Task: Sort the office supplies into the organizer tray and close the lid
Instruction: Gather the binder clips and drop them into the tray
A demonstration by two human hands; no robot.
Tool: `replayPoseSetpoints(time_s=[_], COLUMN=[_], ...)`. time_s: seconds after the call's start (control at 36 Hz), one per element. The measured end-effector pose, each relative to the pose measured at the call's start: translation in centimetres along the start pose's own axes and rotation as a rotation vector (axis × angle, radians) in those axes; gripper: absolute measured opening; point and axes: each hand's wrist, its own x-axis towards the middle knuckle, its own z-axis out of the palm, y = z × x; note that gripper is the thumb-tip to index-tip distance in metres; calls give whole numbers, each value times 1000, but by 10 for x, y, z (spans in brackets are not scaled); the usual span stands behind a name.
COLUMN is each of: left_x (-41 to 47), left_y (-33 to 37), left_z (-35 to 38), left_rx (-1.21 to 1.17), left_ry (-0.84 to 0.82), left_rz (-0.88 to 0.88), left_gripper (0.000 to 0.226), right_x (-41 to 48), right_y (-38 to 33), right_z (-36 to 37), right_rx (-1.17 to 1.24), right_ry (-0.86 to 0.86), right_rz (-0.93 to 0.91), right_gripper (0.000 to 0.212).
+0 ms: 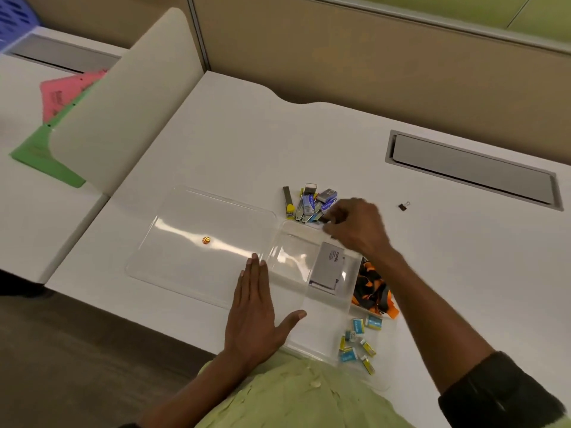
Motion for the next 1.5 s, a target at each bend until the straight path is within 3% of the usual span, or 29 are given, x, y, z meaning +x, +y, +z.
replayPoseSetpoints(time_s=[0.08,0.19,0.31,0.42,0.53,0.61,0.69,0.81,0.92,1.08,1.36,1.5], left_x=[-1,0,0,-1,-2,-1,-2,-2,-2,-2,-1,-2], left_y=[-1,-3,-5,-3,-1,-1,0,1,1,1,2,3], left_z=[4,7,8,7,5,5,4,3,2,3,1,-1], left_rx=[-5,-3,-39,-50,-49,-54,-75,-90,-95,-100,-102,-104], left_ry=[-12,-12,-20,-24,-19,-23,-31,-35,-41,-38,-45,-57], left_rz=[-26,-46,-53,-74,-88,-94,-110,-117,-125,-136,-139,-144], left_gripper=[128,127,124,123,121,121,122,121,122,123,124,123], right_x=[-16,-27,-17,13,42,53,56,60,57,53,40,17], right_y=[-20,-22,-6,31,67,79,84,85,92,99,90,43], right_z=[30,58,45,12,-5,1,12,21,23,18,-4,-8], right_rx=[-117,-184,-73,-120,-251,-294,-342,-231,-35,28,190,240], right_ry=[-119,-215,4,130,-128,-237,-220,-171,-47,-3,156,149], right_rz=[-117,-123,-83,140,360,365,305,277,371,422,395,159], right_gripper=[20,35,35,33,80,89,81,60,37,23,15,20])
